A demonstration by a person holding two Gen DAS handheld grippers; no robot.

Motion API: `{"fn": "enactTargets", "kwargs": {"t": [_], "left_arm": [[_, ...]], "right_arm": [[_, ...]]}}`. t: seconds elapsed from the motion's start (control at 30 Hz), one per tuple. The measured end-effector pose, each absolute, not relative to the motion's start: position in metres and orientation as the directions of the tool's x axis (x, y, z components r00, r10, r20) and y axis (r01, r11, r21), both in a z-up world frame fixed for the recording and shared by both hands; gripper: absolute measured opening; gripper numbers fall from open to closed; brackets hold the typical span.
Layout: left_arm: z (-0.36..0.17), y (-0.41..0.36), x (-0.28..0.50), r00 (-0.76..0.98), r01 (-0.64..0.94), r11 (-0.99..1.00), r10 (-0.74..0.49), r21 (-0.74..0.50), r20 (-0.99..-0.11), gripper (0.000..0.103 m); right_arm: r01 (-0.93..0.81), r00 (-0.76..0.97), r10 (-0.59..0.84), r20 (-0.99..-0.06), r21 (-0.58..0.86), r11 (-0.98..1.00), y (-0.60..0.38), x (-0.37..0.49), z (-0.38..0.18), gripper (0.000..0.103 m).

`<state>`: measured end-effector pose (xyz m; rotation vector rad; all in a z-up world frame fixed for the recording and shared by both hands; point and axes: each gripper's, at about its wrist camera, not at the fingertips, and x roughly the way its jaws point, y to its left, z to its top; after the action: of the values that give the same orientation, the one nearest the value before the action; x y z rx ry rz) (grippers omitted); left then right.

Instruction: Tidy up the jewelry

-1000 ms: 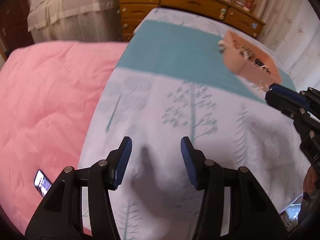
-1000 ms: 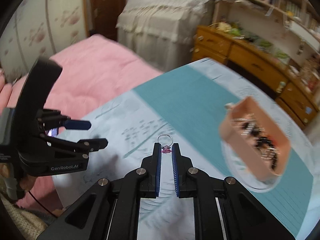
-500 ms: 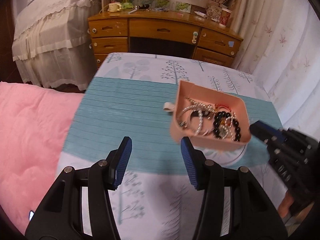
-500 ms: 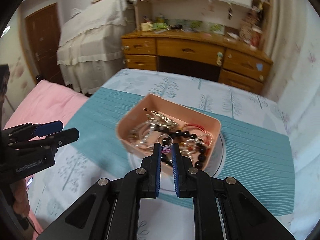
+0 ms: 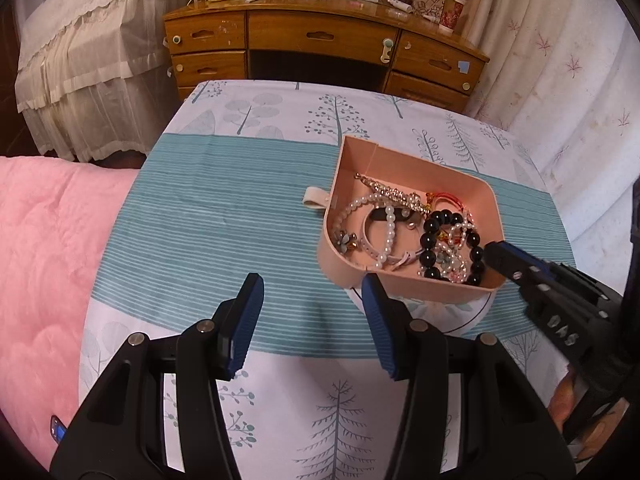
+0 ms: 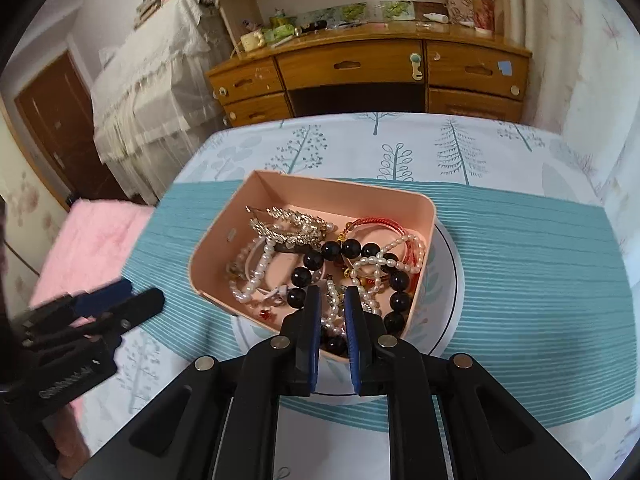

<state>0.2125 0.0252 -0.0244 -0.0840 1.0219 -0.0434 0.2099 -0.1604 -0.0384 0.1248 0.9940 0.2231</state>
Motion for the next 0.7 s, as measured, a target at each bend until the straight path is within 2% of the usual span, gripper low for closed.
{"fn": "enactTargets", "kwargs": {"t": [0.27,0.37,0.47,0.6,0.7], "left_arm": [[-0.026,0.021,0.186,0.508,-0.003,0.996,-0.074,-0.087,-0.858,0.048],[-0.023,0.017,0.17,0.512,0.007,0.996,-0.077,-0.085,-0.855,0.053],[-0.016,0.013,0.151,0.524,0.014,0.996,-0.085,-0.091,-0.847,0.054],[-0.005,0.005,0.124,0.542,0.023,0.996,-0.086,-0.087,-0.836,0.055],[0.0,-0.003,0.099,0.561,0.033,0.996,-0.084,-0.079,-0.823,0.06]], "right_arm": [[-0.12,0.558,0.266,-0.786,0.24,0.963,-0.171,0.176,-0.012,0.012],[-0.125,0.584,0.275,-0.764,0.25,0.96,-0.175,0.155,0.003,0.012],[-0.126,0.613,0.248,-0.75,0.217,0.968,-0.174,0.129,0.018,0.015],[-0.138,0.642,0.23,-0.731,0.185,0.973,-0.171,0.093,0.032,0.041],[-0.14,0.674,0.2,-0.711,0.144,0.98,-0.167,0.061,0.041,0.047]]}}
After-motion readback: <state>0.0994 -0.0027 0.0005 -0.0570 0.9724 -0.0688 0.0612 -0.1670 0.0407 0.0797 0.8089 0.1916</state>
